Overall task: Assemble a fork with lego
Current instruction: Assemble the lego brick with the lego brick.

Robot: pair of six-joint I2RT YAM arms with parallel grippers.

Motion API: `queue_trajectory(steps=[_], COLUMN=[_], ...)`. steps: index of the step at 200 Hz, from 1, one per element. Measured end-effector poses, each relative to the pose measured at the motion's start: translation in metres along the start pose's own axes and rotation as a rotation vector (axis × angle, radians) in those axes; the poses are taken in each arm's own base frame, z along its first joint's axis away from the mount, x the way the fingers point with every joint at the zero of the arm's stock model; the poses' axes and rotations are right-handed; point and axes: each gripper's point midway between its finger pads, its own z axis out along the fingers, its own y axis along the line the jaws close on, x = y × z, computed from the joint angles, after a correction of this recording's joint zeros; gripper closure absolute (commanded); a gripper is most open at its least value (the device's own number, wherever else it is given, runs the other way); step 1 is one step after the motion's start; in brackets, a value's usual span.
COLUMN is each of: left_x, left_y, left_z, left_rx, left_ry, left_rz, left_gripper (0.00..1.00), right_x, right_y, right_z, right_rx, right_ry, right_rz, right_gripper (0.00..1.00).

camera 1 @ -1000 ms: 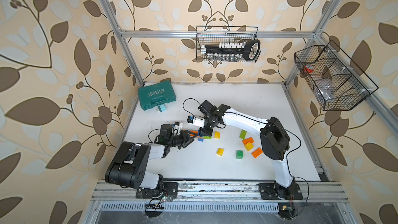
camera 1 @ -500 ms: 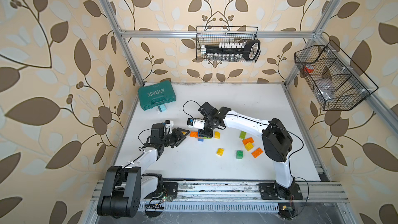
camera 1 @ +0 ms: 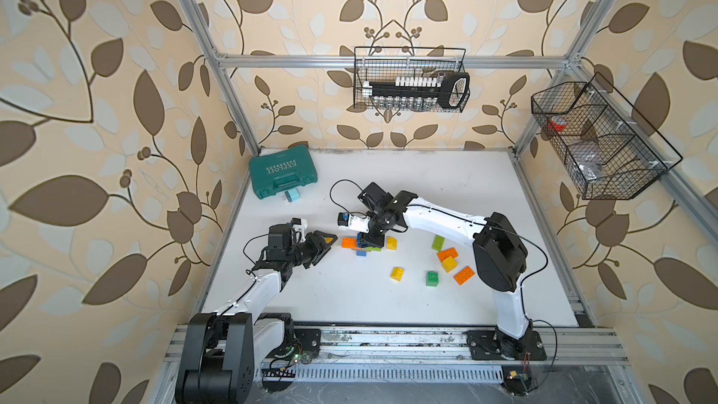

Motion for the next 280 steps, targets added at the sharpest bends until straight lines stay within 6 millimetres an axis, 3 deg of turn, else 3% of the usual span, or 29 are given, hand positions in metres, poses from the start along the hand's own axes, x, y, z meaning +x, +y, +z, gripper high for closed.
queue_trajectory(steps=[94,171,225,280], left_x=[0.001,0.001,0.001,0.000], left_y=[0.002,0.003,0.004,0.004], left_z=[0.000,0.002,0.003,0.003], left_rx=[-0.008,-0.008,-0.006,-0.004], left_ry=[0.001,0.008,0.011,0.009], left_rz=[-0.005,-0.010,-0.010,-0.008], left_gripper=[0.42,0.36,0.36,0.33], right_x=[-0.002,-0.005,-0.003,-0.006], right_y=[-0.003,-0.002,0.003,0.002], right_z=[0.007,0.007,0.009,0.008], right_rx=[0.021,0.011,-0.006,0.003], right_ry=[-0.001,-0.005,0.015,0.011], right_rz=[-0.029,-0.028,-0.025,-0.014], right_gripper=[0.79,0.60,0.54,0.39])
